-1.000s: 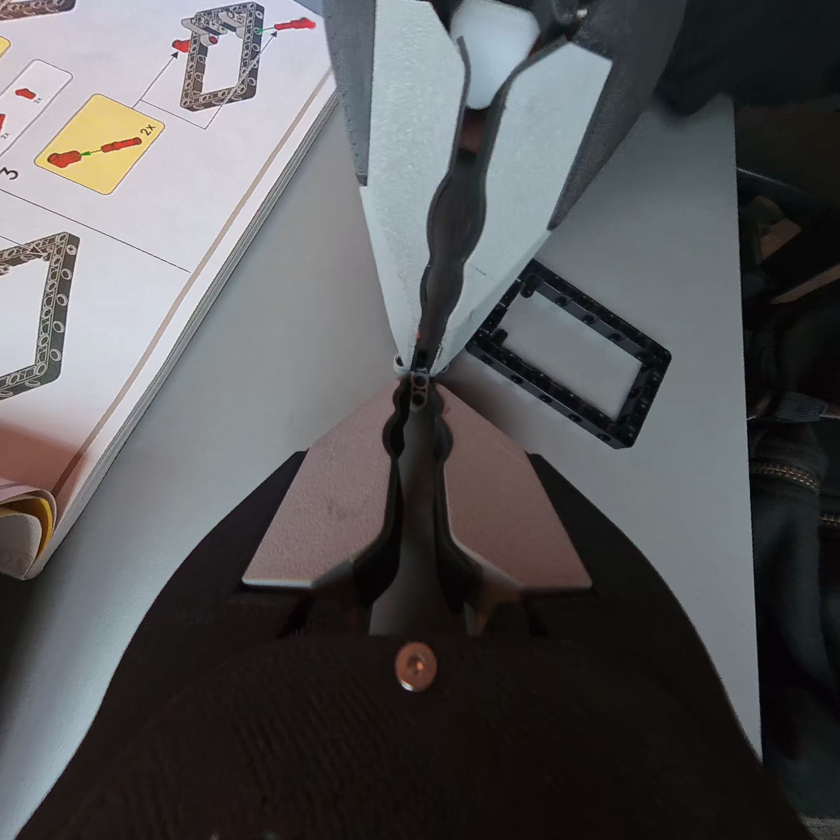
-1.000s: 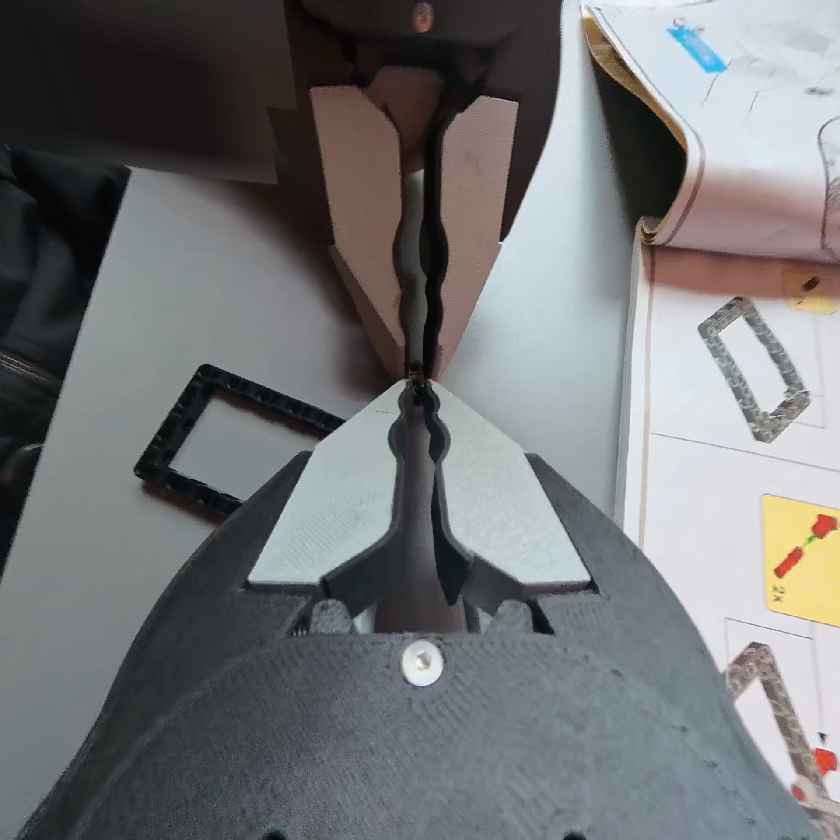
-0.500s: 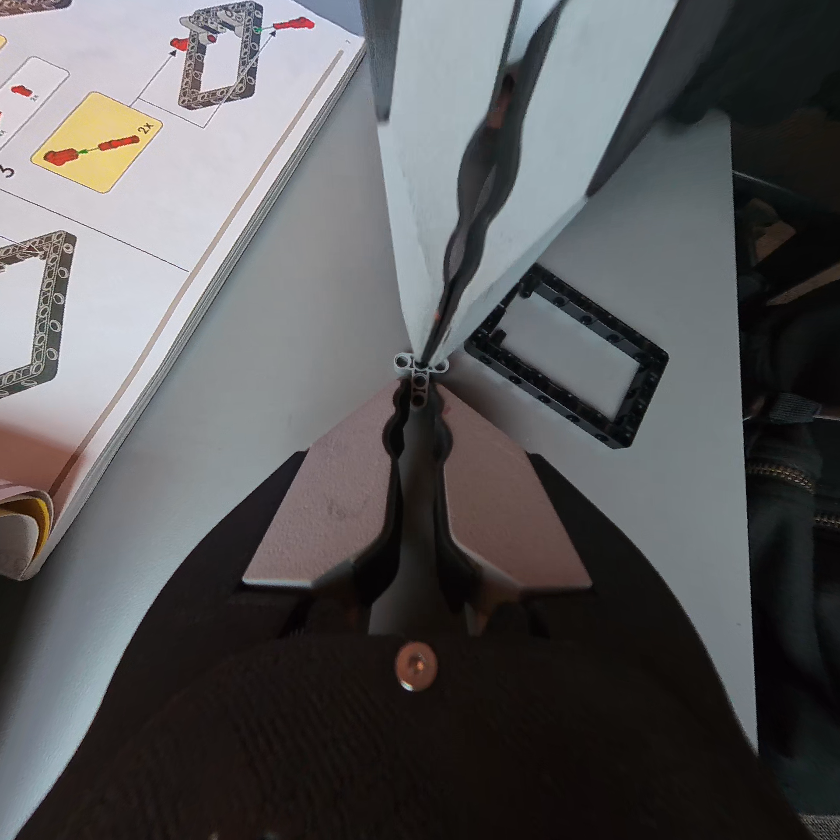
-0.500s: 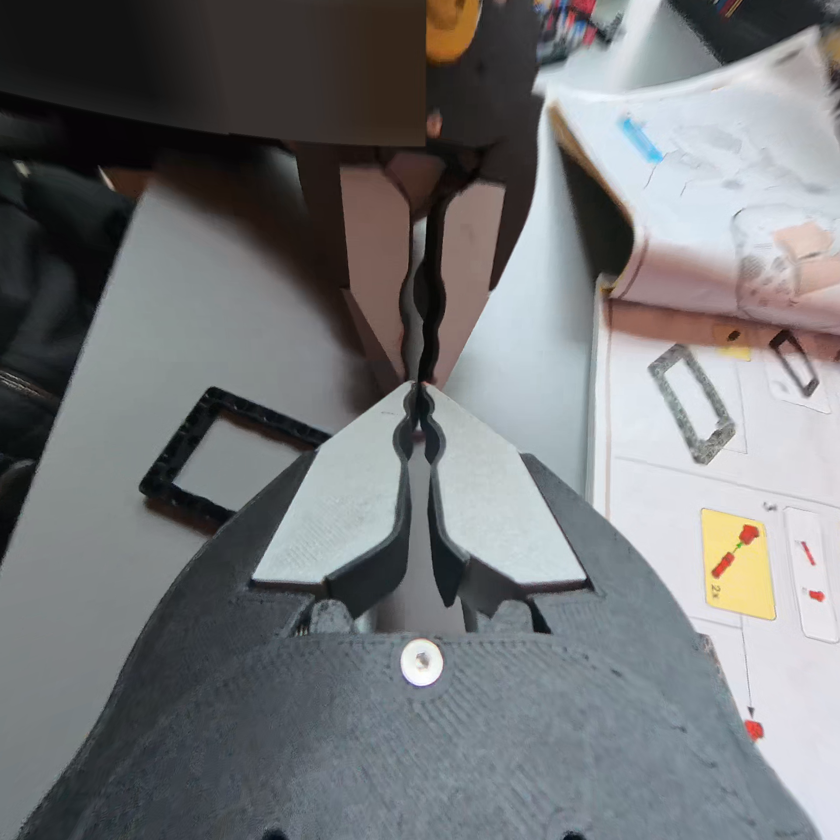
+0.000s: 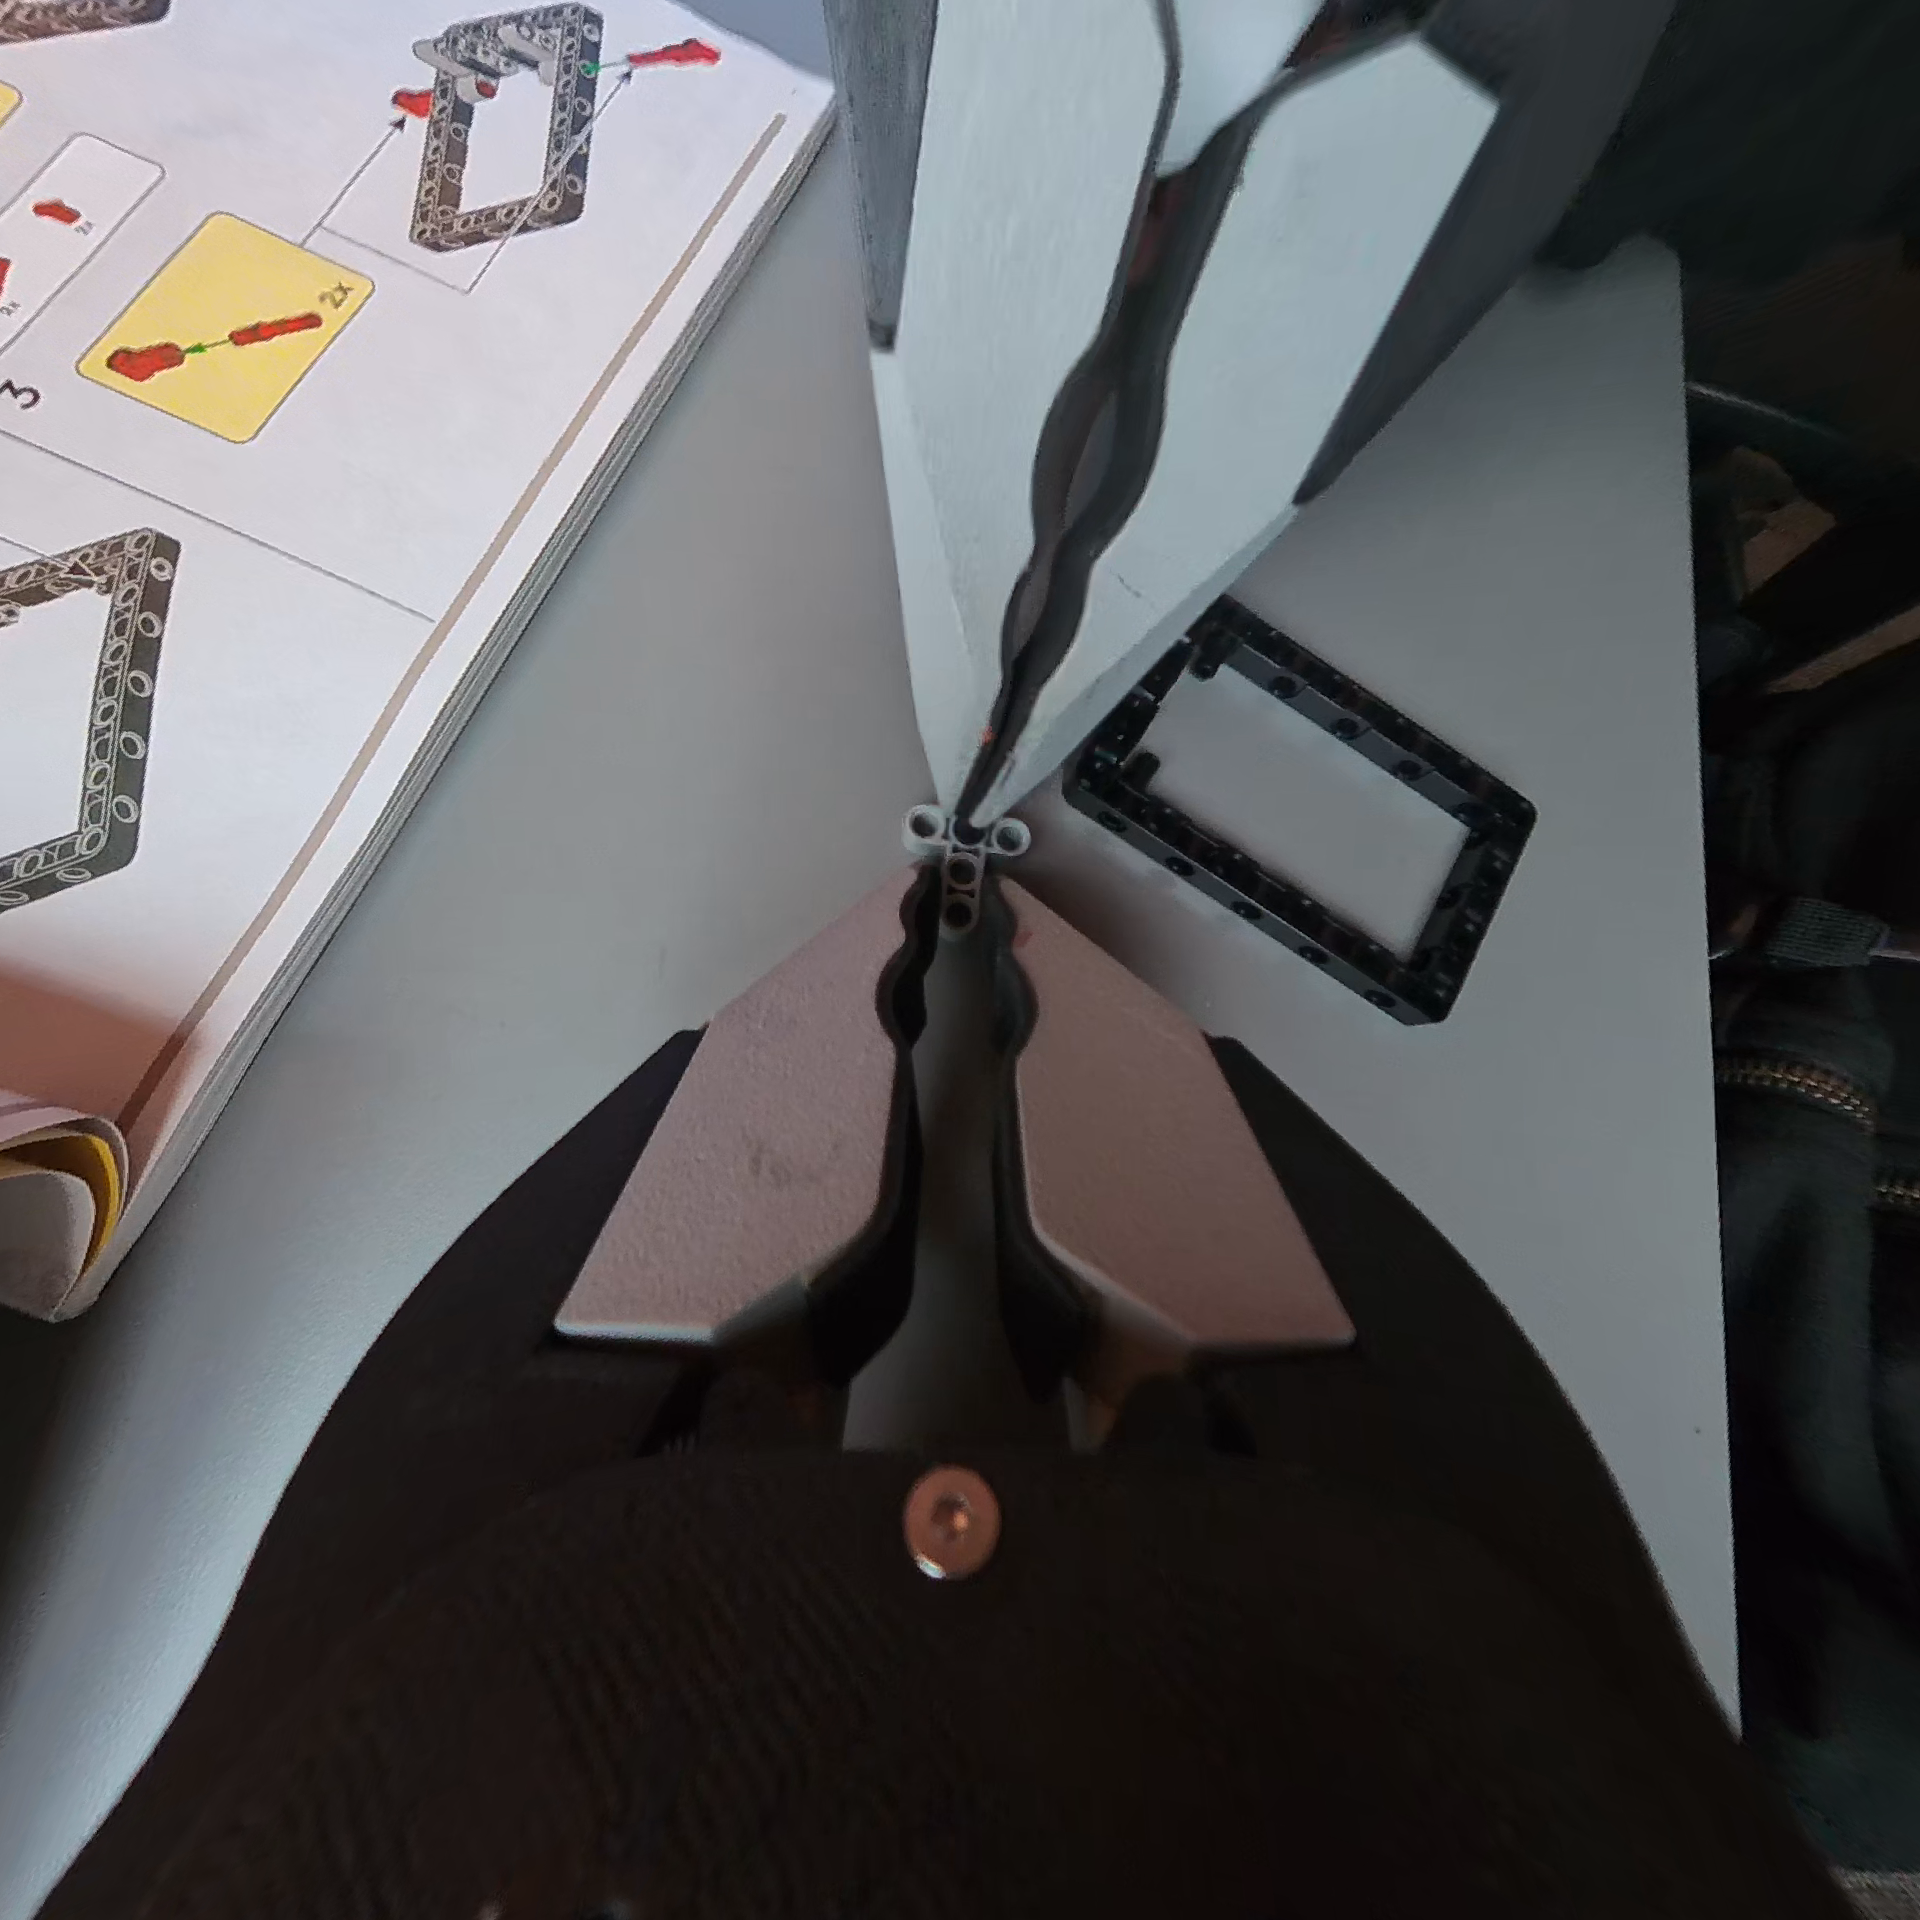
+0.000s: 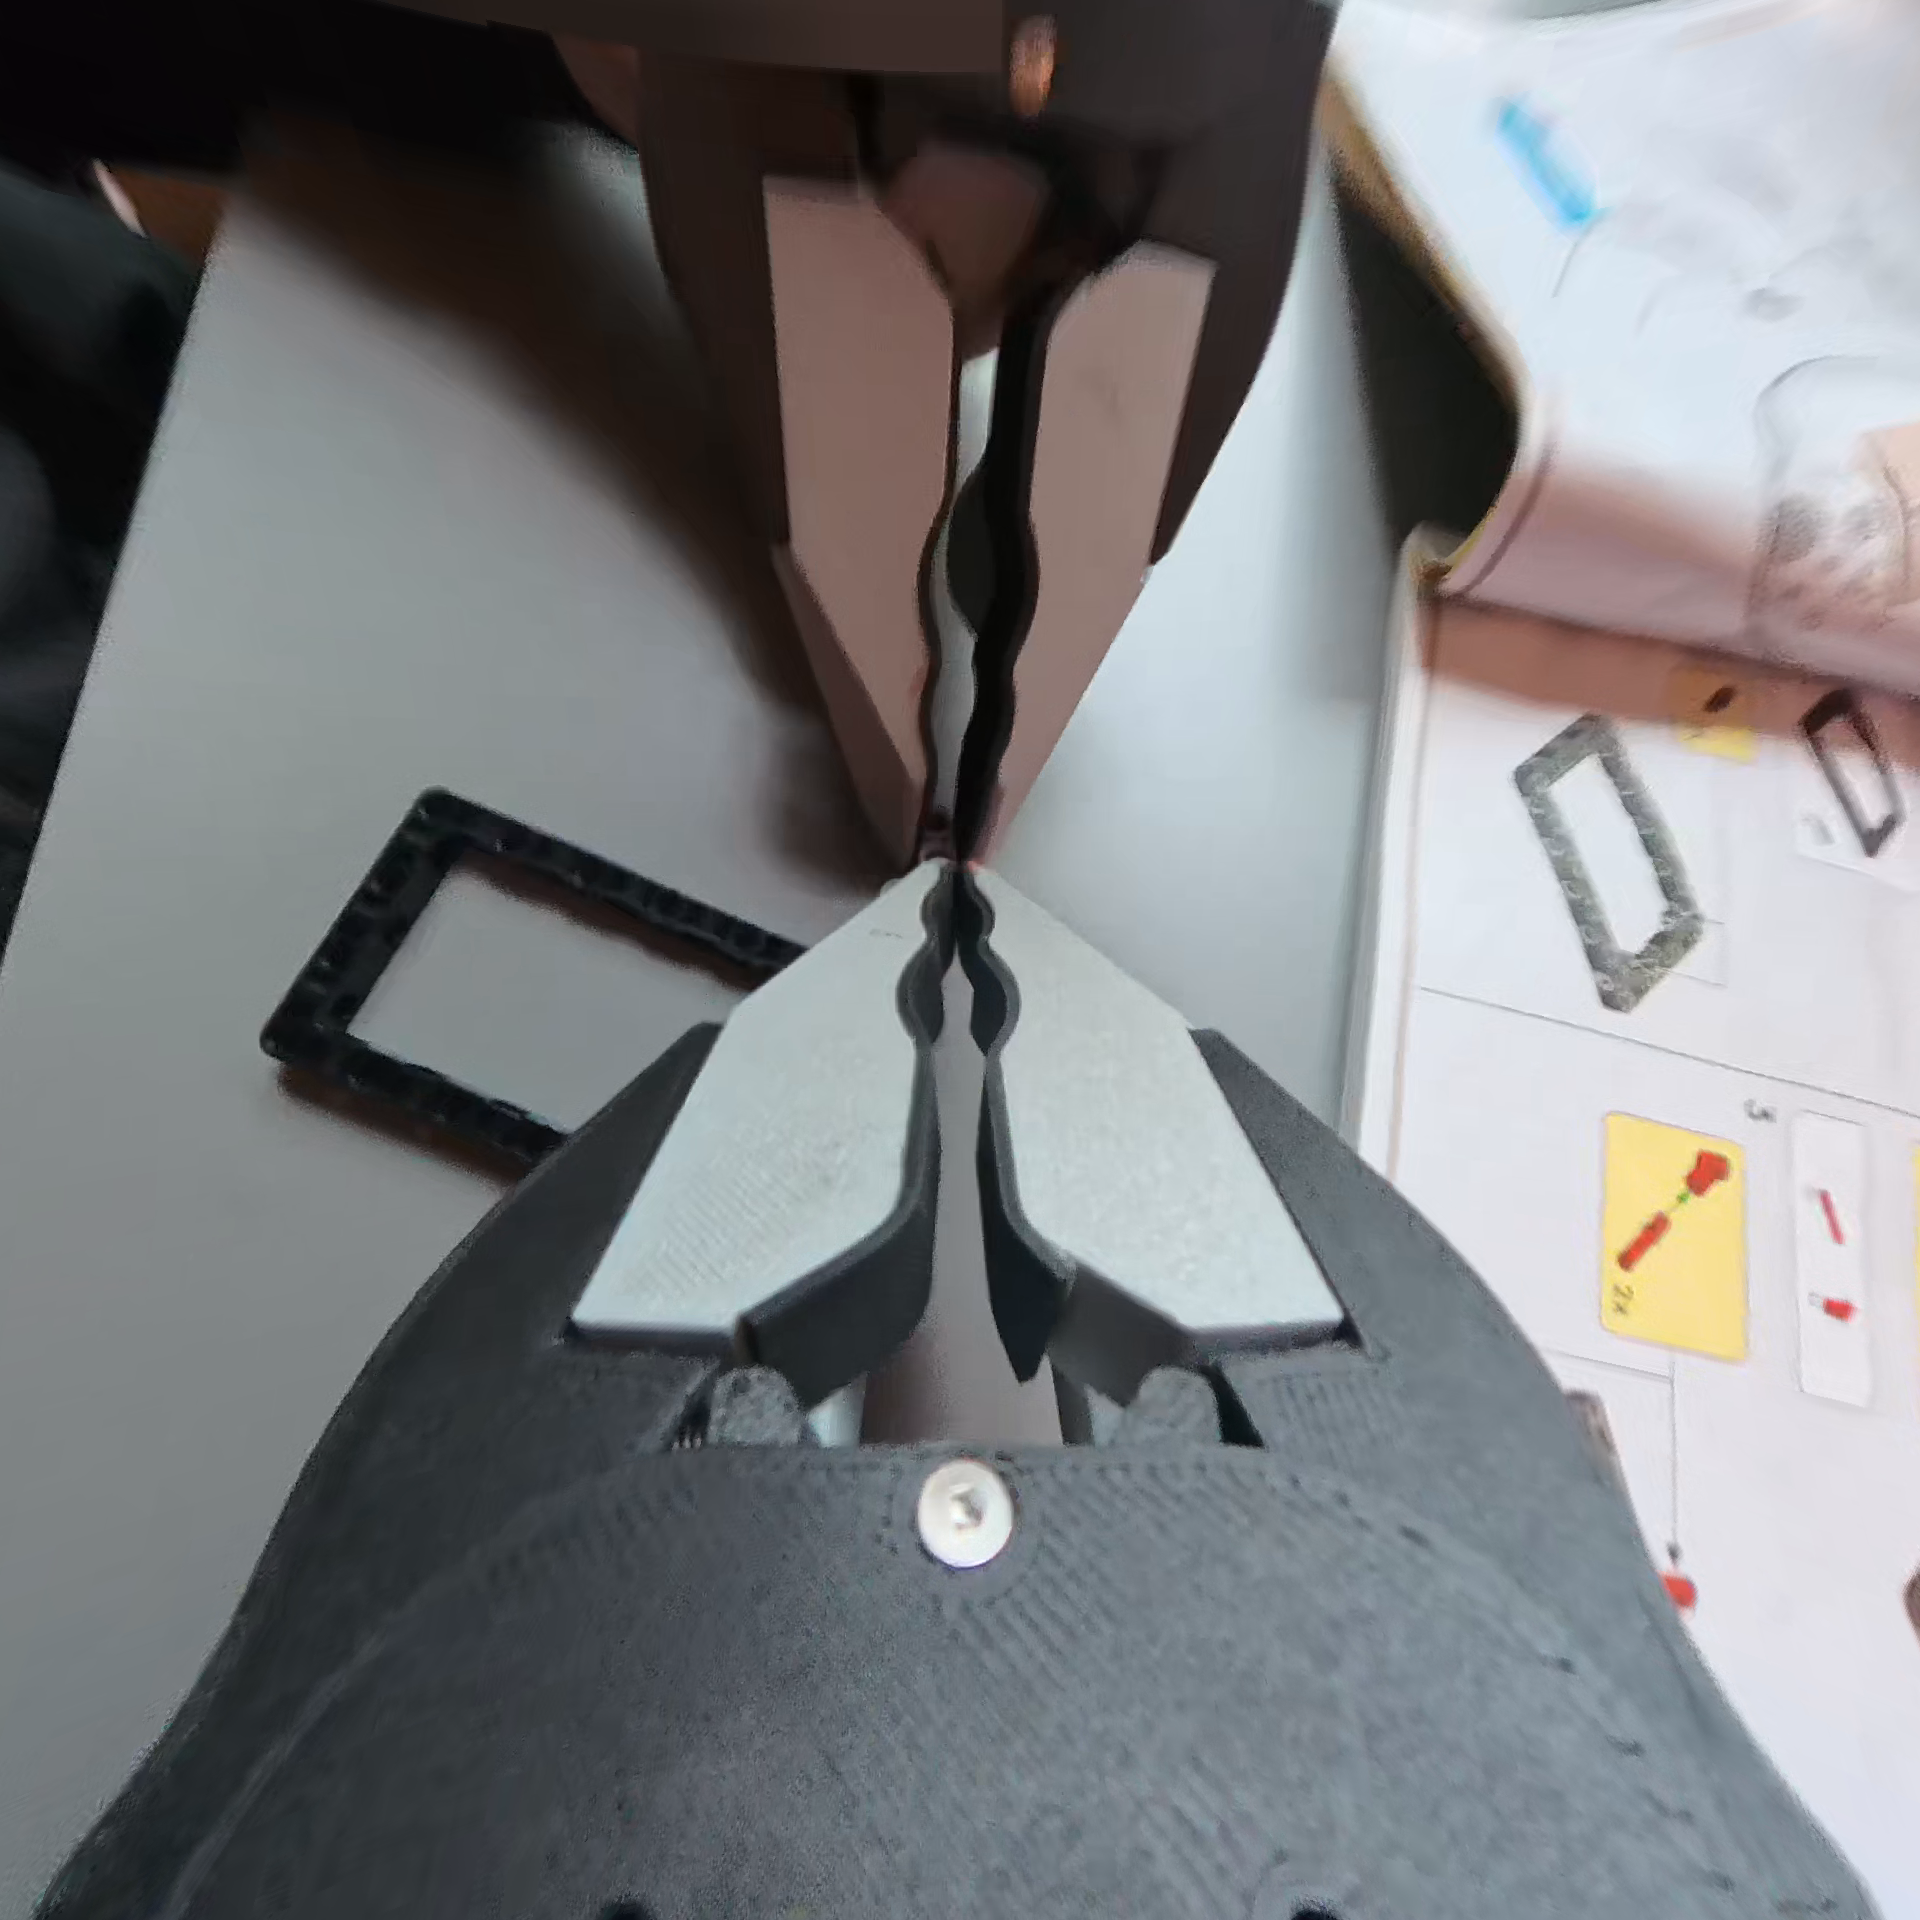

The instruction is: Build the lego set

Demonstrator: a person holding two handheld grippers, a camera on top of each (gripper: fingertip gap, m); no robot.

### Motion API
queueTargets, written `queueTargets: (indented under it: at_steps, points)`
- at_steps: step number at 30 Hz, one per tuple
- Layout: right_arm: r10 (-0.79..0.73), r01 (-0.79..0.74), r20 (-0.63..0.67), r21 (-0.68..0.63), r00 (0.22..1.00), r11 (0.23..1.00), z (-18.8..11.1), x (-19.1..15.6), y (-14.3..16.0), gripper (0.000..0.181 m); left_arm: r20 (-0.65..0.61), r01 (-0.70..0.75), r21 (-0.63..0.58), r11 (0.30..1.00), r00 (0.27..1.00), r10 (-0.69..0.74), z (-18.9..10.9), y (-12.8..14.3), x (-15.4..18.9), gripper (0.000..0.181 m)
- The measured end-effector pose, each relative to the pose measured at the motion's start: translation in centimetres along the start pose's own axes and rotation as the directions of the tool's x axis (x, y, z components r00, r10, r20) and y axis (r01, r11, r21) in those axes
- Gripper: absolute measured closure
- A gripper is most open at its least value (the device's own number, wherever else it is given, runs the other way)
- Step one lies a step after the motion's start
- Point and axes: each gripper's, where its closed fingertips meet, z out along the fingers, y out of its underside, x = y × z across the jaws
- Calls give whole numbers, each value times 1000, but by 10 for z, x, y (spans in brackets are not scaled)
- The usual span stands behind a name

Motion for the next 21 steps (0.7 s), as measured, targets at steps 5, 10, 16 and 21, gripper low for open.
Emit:
queueTargets:
  at_steps: [5, 10, 16, 21]
  points:
    - [0, 1, -4, 59, 1000, 998, -3, -1, -10, 181, -2, -1, 3, 1000, 1000, 1, 0, 0, 1, 176]
    - [-13, 15, -22, 85, 1000, 996, -5, 0, -16, 181, 0, -3, 3, 1000, 1000, 3, 0, 0, 1, 176]
    - [4, -3, -8, 135, 1000, 991, -5, -1, -23, 181, 3, -6, 3, 1000, 1000, 6, 0, 0, 1, 176]
    - [163, -127, -80, 339, 983, 932, -25, 34, -34, 181, 24, -30, 4, 1000, 999, 30, -1, 0, 1, 176]
